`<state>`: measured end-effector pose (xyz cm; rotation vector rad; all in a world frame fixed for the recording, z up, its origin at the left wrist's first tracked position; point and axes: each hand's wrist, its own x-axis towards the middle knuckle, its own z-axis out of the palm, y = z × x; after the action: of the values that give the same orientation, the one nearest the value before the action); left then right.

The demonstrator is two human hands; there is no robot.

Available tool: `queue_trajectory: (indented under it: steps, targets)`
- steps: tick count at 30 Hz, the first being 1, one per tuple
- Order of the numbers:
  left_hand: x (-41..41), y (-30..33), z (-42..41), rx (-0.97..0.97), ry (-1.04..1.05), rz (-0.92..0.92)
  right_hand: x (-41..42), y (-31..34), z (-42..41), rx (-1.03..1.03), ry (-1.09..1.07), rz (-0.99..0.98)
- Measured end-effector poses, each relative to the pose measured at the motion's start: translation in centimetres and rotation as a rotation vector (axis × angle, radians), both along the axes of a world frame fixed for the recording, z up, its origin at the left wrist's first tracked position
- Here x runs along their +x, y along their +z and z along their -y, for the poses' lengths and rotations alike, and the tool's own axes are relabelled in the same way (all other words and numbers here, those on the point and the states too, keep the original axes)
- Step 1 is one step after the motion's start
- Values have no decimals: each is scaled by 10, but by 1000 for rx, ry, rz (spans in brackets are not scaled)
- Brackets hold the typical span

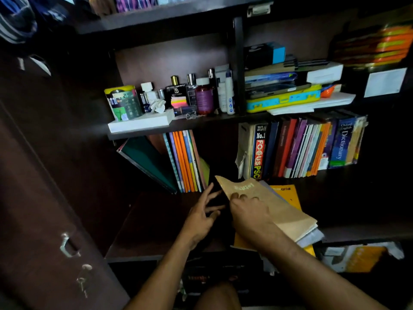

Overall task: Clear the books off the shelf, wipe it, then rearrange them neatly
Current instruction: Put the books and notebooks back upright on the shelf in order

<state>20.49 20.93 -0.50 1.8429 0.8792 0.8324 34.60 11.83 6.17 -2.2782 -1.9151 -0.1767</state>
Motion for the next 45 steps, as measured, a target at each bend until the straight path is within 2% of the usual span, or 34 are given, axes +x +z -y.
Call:
queue_trajectory:
  steps: [4, 8, 10, 13, 16, 21, 27, 29, 35, 40, 45]
  targets:
    - [2, 3, -3, -104, 151, 134, 8, 52, 7, 245, 65, -248]
    - [4, 13, 1, -185, 133, 258, -6, 68, 18, 621, 166, -640]
    - [1, 13, 5, -199, 135, 371, -22, 45, 25, 656, 196, -801]
    - [-4, 14, 5, -170, 178, 425, -43, 2, 36, 563, 186, -896]
    - [-5, 18, 0, -116, 177, 371, -49, -18, 42, 542, 236, -889]
    - [-3, 15, -7, -94, 189, 292, -40, -13, 28, 457, 270, -816]
    - [-6, 11, -38, 131, 261, -88, -3, -18, 5, 617, 105, -759]
    - [-6, 6, -43, 142, 317, -104, 2, -20, -8, 652, 78, -733]
    - [-6, -7, -53, 269, 319, -174, -26, -25, -54, 642, 189, -709]
    - [-9, -8, -52, 248, 288, -181, -27, -31, -60, 584, 248, -616]
    - [-7, -8, -51, 279, 287, -243, -5, -24, -50, 529, 122, -579]
